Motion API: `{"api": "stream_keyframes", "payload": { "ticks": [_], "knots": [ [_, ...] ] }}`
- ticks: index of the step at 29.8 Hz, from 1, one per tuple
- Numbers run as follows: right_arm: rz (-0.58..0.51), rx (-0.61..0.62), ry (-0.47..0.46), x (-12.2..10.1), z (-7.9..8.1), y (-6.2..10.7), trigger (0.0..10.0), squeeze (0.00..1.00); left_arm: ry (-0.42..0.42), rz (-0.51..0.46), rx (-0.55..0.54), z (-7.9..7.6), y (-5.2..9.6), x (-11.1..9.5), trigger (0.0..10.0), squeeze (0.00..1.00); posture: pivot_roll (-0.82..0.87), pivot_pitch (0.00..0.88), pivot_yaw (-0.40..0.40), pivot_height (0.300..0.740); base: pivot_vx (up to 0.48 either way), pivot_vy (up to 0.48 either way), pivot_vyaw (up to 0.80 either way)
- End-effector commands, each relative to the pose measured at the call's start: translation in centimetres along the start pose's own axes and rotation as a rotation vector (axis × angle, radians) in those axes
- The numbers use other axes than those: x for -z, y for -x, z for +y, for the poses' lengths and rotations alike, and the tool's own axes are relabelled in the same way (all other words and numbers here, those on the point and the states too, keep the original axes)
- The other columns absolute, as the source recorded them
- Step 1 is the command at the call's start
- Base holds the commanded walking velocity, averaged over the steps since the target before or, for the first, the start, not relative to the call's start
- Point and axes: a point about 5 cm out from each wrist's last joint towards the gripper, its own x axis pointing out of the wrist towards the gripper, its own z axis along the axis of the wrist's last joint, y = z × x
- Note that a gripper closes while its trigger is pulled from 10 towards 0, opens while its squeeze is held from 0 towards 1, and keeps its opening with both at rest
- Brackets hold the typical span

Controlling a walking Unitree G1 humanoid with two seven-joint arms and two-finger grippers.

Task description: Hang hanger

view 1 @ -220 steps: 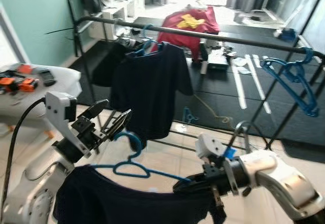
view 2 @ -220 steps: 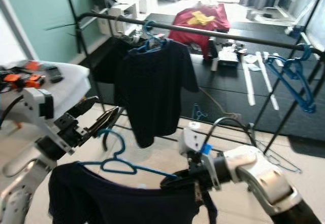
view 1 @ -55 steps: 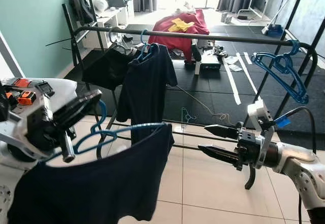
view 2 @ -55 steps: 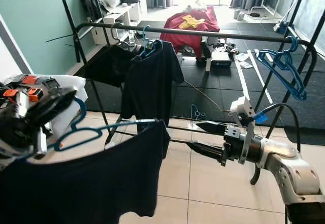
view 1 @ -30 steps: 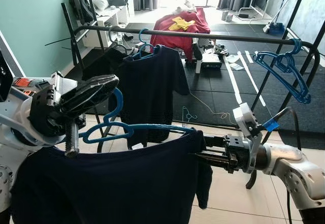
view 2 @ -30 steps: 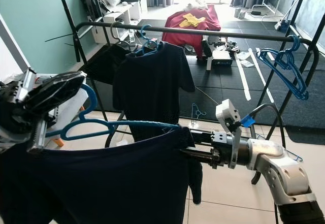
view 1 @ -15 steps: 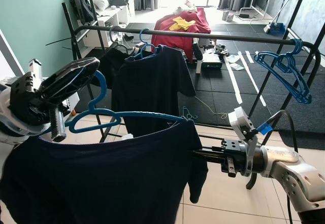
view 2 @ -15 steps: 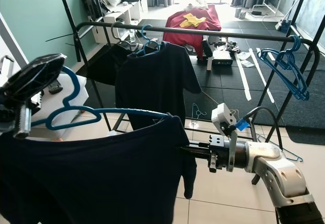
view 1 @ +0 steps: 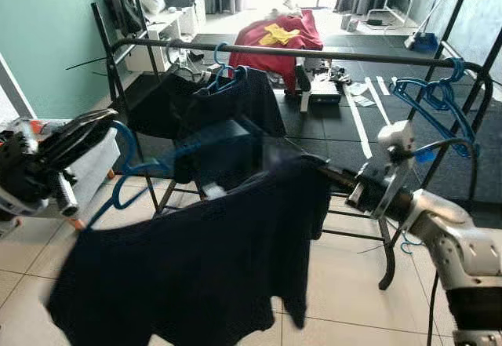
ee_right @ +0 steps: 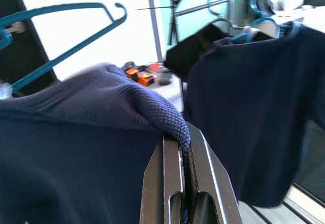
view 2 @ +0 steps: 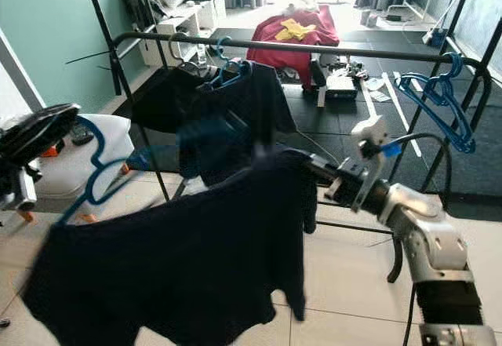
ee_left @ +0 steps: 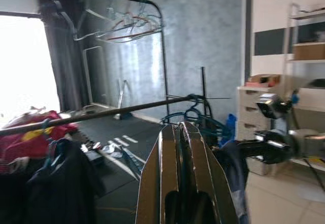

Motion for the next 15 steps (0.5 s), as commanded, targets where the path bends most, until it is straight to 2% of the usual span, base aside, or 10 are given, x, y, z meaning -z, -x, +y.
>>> {"api": "stream_keyframes", "payload": {
  "ticks": [1, 5, 6, 7, 8, 12, 13, 14, 15],
  "knots": [
    [0.011, 0.027, 0.027, -0.1, -0.3, 0.3, 0.0, 0.00, -0.051, 0.009, -0.033, 0.5, 0.2, -0.7, 0.0, 0.00, -0.11, 0.027, 0.041, 0.740, 0.000, 0.000, 0.00],
    [0.132, -0.030, 0.022, 2.1, 0.8, -0.3, 0.0, 0.00, -0.027, -0.110, -0.099, 0.1, -0.9, -0.9, 0.0, 0.00, -0.11, 0.026, 0.037, 0.740, 0.000, 0.000, 0.00],
    [0.156, -0.056, 0.022, 2.6, 1.3, -0.5, 0.0, 0.00, -0.002, -0.171, -0.115, -0.1, -1.4, -1.1, 0.8, 0.00, -0.11, 0.029, 0.036, 0.740, 0.000, 0.000, 0.00],
    [0.156, -0.056, 0.022, 2.6, 1.3, -0.5, 0.0, 0.00, -0.002, -0.171, -0.115, -0.1, -1.4, -1.1, 0.8, 0.00, -0.11, 0.029, 0.036, 0.740, 0.000, 0.000, 0.00],
    [0.163, -0.082, 0.019, 2.9, 1.8, -0.8, 0.0, 0.00, 0.019, -0.229, -0.137, -0.2, -2.1, -1.2, 2.5, 0.00, -0.11, 0.029, 0.035, 0.740, 0.000, 0.000, 0.00],
    [0.160, -0.097, 0.017, 3.0, 2.1, -1.1, 0.0, 0.00, 0.031, -0.262, -0.152, -0.2, -2.5, -1.3, 2.5, 0.00, -0.11, 0.029, 0.036, 0.740, 0.000, 0.000, 0.00],
    [0.155, -0.129, 0.003, 3.3, 2.9, -1.7, 0.0, 0.00, 0.047, -0.299, -0.212, -0.1, -3.6, -0.8, 6.7, 0.00, -0.11, 0.027, 0.034, 0.740, 0.000, 0.000, 0.00],
    [0.155, -0.129, 0.003, 3.3, 2.9, -1.7, 0.0, 0.00, 0.047, -0.299, -0.212, -0.1, -3.6, -0.8, 6.7, 0.00, -0.11, 0.027, 0.034, 0.740, 0.000, 0.000, 0.00],
    [0.148, -0.194, -0.024, 4.0, 4.5, -2.7, 0.0, 0.00, 0.092, -0.317, -0.342, 0.2, -5.5, 0.7, 10.0, 0.00, -0.10, 0.025, 0.034, 0.740, 0.000, 0.000, 0.00]
  ]
}}
